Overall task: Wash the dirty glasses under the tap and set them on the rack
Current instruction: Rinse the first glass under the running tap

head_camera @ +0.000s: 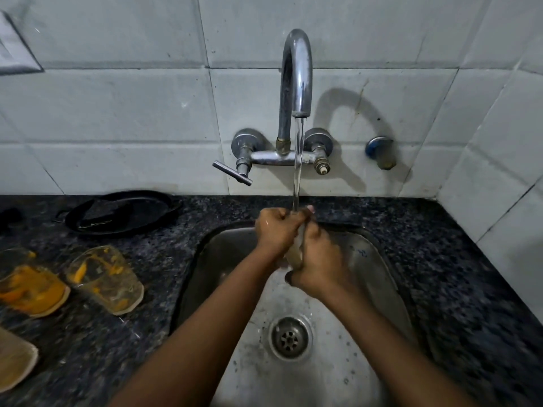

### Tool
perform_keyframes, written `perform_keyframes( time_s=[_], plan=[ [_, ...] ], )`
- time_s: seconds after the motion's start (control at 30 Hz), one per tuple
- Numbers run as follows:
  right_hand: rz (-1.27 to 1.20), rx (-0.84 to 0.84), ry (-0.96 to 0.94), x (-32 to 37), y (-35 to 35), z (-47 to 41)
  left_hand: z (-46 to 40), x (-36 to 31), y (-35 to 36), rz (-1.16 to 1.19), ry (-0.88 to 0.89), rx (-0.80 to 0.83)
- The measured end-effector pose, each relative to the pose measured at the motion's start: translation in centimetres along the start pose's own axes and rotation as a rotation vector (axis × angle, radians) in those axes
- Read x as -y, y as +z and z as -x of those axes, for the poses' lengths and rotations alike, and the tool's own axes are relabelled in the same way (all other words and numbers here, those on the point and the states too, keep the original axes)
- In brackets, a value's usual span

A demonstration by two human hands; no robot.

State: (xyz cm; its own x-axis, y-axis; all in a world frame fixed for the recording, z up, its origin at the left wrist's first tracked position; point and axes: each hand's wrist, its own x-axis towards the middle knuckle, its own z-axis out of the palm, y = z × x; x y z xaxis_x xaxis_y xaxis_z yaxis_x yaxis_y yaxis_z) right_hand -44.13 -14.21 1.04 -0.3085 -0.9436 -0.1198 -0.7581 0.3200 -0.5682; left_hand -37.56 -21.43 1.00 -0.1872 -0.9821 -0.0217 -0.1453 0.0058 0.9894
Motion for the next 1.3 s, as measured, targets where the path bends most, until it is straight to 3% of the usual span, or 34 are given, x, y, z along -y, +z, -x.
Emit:
perform_keyframes(
  time_s=[0.03, 0.07, 0.17, 0.23, 0.27, 0.37, 0.4, 0.43, 0.53, 0.57, 0.6, 0.63, 0.67, 0.77, 0.8, 0.83, 0.93, 0.97, 1.03, 1.17, 1.2, 1.3],
  plan=[
    [0.036, -0.032, -0.041, -0.2, 0.5, -0.1, -0.1, -0.2, 0.2, -0.062, -0.010, -0.047],
    [-0.111, 0.027, -0.054, -0.6, 0.5, -0.2, -0.3, -0.3, 0.2, -0.054, -0.038, -0.076],
    [-0.951, 0.371, 0.070, -1.8, -1.2, 0.3, -0.2, 0.0, -0.9, 0.343, -0.162, 0.013],
    [-1.166, 0.492, 0.132, -2.4, -1.4, 0.7, -0.1, 0.4, -1.3, 0.444, -0.174, 0.058],
    [-1.095, 0.420, 0.147, -2.1, -1.1, 0.9, -0.1, 0.3, -1.1, 0.359, -0.164, 0.047],
    [-0.106, 0.024, 0.012, -0.6, 0.4, 0.9, -0.3, -0.8, 0.3, -0.126, -0.095, -0.018],
    [0.042, -0.067, -0.008, -0.6, 1.0, 0.8, -0.3, -1.1, 0.5, -0.201, -0.073, -0.055],
    [0.013, -0.041, -0.039, -0.8, 1.0, 0.7, -0.4, -1.1, 0.5, -0.198, -0.065, -0.070],
    [-0.918, 0.307, 0.099, -1.8, -0.8, 0.4, -0.3, -0.7, -0.6, 0.195, -0.129, 0.045],
    [-1.131, 0.410, 0.149, -2.4, -0.9, 0.3, -0.2, -0.5, -0.9, 0.303, -0.140, 0.084],
    [-1.178, 0.454, 0.170, -2.7, -1.1, 0.3, -0.3, -0.2, -1.1, 0.315, -0.137, 0.098],
    [-1.154, 0.439, 0.182, -2.6, -0.9, 0.3, -0.4, -0.1, -1.0, 0.259, -0.130, 0.097],
    [-0.959, 0.346, 0.173, -2.3, -0.4, 0.4, -0.5, -0.2, -0.8, 0.139, -0.125, 0.087],
    [0.020, -0.040, 0.024, -0.7, 1.1, 0.7, -0.7, -0.7, 0.1, -0.176, -0.063, 0.026],
    [0.088, -0.114, 0.002, -0.6, 1.1, 0.7, -0.6, -0.7, 0.1, -0.172, -0.056, -0.001],
    [0.001, -0.068, -0.017, -1.0, 0.8, 0.5, -0.5, -0.7, -0.1, -0.128, -0.056, -0.016],
    [-0.956, 0.374, 0.151, -2.2, -0.8, 0.1, -0.1, -0.1, -1.4, 0.232, -0.141, 0.108],
    [-1.124, 0.473, 0.190, -2.9, -0.9, 0.1, 0.1, 0.0, -1.7, 0.316, -0.148, 0.149],
    [-1.103, 0.473, 0.195, -3.0, -0.6, 0.3, 0.2, -0.1, -1.5, 0.232, -0.113, 0.151],
    [-0.054, -0.055, -0.016, -1.0, 1.0, 1.0, 0.1, -1.2, -0.4, -0.221, 0.011, 0.020],
    [-0.027, -0.100, -0.042, -1.3, 1.2, 0.8, 0.2, -1.3, -0.4, -0.225, 0.025, 0.001],
    [-0.745, 0.311, 0.077, -2.2, -0.6, 0.3, 0.2, -1.0, -1.4, -0.027, 0.018, 0.046]
  ],
)
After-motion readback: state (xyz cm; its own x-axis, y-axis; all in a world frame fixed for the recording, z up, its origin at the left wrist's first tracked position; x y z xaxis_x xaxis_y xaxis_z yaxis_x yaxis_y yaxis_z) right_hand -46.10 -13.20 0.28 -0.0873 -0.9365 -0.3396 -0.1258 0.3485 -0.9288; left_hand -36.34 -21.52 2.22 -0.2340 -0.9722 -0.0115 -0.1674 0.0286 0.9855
